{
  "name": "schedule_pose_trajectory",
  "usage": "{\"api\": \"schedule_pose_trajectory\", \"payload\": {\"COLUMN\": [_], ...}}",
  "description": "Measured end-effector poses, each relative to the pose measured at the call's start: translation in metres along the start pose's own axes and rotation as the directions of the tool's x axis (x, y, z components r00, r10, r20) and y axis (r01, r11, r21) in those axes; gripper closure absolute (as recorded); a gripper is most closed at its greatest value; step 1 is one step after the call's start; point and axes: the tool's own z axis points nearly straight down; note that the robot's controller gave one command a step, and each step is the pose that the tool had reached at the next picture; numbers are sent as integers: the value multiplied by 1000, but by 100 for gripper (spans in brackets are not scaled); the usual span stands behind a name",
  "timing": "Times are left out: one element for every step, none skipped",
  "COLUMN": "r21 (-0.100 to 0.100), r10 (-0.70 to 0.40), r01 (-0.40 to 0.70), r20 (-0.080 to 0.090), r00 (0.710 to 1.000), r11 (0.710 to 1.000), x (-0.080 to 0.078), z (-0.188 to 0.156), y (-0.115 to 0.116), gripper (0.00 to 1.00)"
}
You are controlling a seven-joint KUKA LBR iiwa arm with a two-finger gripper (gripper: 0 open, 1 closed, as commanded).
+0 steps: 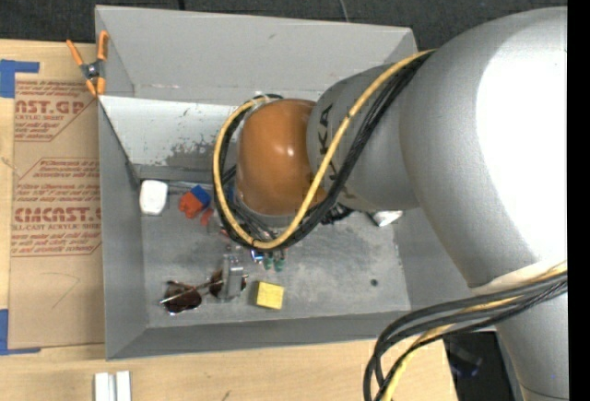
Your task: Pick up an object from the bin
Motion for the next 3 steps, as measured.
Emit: {"api": "schedule_pose_trajectory", "payload": {"r21": [-2,-3,-3], "r10": [-148,-149,-148], "r01": [148,149,148], "r20": [-3,-3,-3], "r00": [989,989,989], "r11": [989,989,989], "x": [16,16,16], "z": [12,12,12], "y": [15,15,15], "gripper": [100,100,100]}}
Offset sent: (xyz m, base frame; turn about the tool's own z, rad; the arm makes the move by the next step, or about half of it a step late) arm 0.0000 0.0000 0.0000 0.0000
